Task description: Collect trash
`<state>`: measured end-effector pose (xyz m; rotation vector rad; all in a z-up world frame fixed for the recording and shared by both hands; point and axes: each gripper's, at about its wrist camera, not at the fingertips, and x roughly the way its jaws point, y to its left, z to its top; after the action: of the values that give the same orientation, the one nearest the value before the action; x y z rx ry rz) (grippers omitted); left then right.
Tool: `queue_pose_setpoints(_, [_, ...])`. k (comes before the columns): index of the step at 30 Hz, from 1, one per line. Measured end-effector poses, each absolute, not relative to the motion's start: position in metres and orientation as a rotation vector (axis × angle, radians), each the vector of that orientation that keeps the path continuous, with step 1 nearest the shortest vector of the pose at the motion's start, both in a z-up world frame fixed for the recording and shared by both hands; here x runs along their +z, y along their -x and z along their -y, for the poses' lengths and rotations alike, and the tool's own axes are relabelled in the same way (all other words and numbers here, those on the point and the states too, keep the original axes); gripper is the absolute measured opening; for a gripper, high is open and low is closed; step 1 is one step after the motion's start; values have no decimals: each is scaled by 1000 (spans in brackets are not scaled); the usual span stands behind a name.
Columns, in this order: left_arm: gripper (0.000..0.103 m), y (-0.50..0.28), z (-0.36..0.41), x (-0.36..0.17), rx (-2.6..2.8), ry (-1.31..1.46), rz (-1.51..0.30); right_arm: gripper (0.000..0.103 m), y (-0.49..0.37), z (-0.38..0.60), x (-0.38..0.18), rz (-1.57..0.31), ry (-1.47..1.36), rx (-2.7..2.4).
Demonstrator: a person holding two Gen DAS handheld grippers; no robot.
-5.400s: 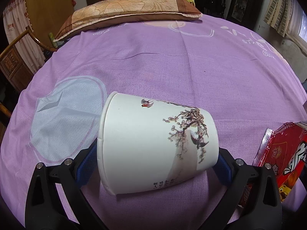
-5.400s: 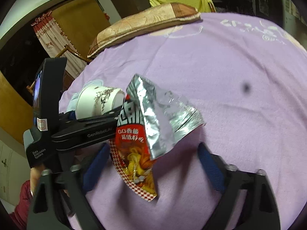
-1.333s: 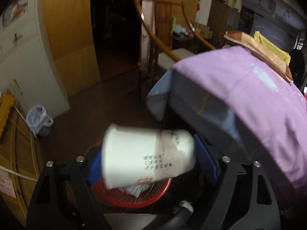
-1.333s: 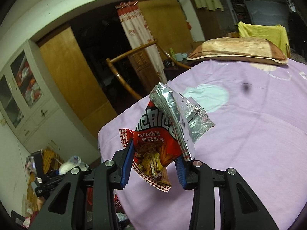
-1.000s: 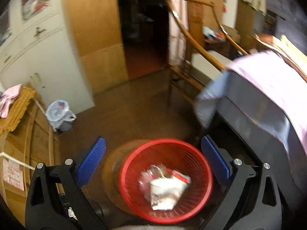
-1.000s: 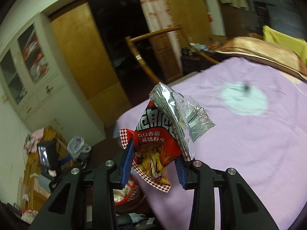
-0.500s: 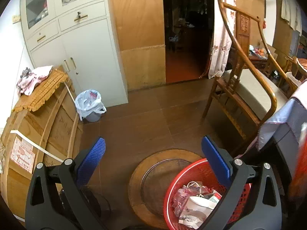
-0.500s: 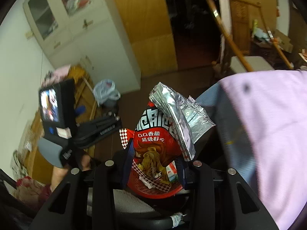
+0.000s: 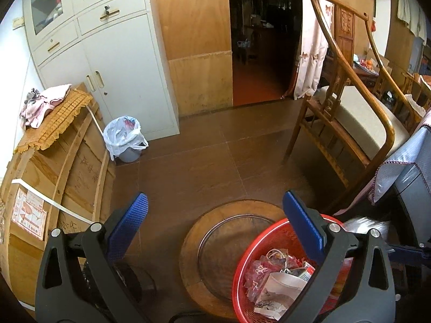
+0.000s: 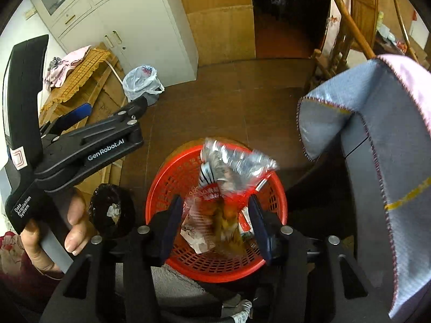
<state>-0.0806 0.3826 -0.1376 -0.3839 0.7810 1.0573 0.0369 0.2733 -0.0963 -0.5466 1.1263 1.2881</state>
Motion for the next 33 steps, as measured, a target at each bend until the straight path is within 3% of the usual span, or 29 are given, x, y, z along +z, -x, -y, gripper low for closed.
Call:
queue_pose_setpoints(11, [96,75,-373,-133,1012,377,-778,52,-51,-250,-83,-1096,509,1242])
queue_pose_setpoints(20, [96,75,-340,-87,942,336,-665,52,-50,-203,-32,-962,408,1216])
queue_pose_setpoints(29, [96,68,-279,-25,809,259,-558,59,-50,-119,18,-806,256,1150])
queue_pose_setpoints(33, [96,60,-245,2,746,232,-538,70,-57,-75,35,-727,180,1122])
